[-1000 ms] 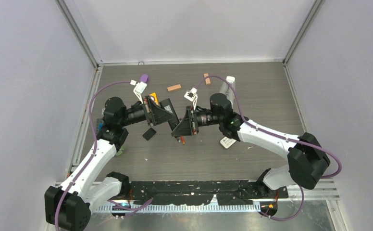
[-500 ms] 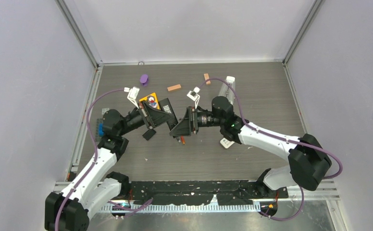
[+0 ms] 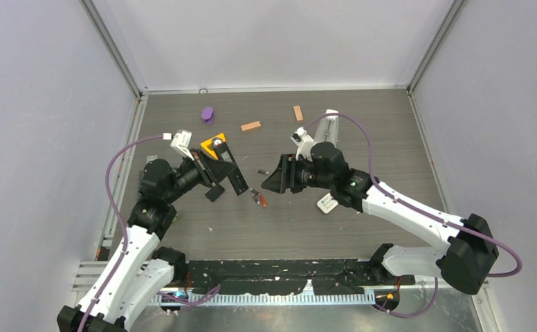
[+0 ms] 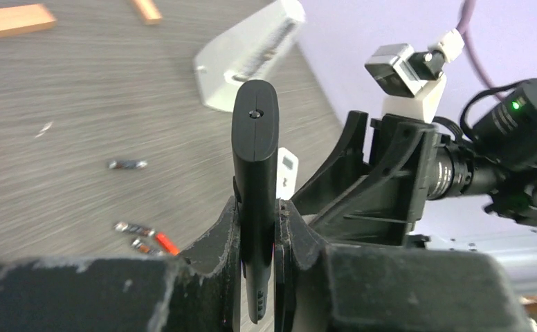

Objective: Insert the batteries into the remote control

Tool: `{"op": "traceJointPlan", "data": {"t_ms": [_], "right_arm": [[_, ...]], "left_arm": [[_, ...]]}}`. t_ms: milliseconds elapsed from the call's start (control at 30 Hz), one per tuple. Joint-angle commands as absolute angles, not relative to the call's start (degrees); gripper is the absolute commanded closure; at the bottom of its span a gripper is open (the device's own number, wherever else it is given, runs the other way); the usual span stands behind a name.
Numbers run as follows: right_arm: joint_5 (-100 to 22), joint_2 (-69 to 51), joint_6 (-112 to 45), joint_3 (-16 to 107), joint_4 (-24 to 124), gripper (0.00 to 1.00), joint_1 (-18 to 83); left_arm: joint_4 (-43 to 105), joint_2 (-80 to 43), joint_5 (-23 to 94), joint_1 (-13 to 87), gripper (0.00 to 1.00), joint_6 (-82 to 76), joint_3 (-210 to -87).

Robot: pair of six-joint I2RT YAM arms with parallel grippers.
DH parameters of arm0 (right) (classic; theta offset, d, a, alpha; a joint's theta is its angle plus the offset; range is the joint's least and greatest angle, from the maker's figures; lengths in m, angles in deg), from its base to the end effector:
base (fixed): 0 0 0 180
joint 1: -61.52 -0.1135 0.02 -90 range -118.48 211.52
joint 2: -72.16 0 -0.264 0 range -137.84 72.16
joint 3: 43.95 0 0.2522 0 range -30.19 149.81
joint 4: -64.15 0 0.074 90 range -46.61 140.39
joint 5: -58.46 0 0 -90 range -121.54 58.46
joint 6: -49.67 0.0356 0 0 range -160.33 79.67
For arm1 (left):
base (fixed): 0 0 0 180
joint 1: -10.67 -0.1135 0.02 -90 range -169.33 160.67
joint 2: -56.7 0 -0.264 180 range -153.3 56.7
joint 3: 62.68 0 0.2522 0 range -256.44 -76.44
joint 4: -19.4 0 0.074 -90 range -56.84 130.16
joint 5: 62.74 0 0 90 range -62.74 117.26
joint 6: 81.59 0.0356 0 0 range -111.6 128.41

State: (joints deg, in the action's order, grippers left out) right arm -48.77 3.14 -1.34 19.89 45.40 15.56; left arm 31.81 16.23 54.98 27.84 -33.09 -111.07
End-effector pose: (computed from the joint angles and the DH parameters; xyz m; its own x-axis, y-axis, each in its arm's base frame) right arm 0.1838 0.2053 0.2934 -0.7696 0.0687 -0.6348 -0.5025 0.5483 0.6685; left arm 0.1615 -0.0672 0.3113 -0.5228 -0.4524 -0.7225 0.4780 0.5462 -0.6879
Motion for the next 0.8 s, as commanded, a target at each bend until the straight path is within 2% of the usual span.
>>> {"op": "traceJointPlan", "data": {"t_ms": [0, 167, 367, 667, 767], "right_arm": [[-26.18, -4.33, -5.67, 28.39, 28.3, 0.47, 10.46], [-17.84, -12.01, -8.31, 32.93, 26.67, 0.49, 4.91], [-14.18, -20.18, -10.38, 36.17, 26.64, 0.48, 4.56], [-16.34, -30.81, -19.95, 43.61, 32.53, 0.53, 4.63], [-14.93, -34.94, -21.25, 48.75, 31.31, 0.54, 5.0]], "left_arm": [[48.62, 17.2, 47.04, 27.46, 1.0, -26.48, -120.04], [46.21, 17.68, 49.21, 27.46, 1.0, -28.41, -118.41], [48.29, 18.57, 42.63, 27.46, 1.0, -29.97, -117.2], [49.25, 18.6, 40.31, 26.64, 1.0, -28.68, -117.8], [49.95, 14.57, 45.77, 22.41, 1.0, -29.17, -119.11]]}}
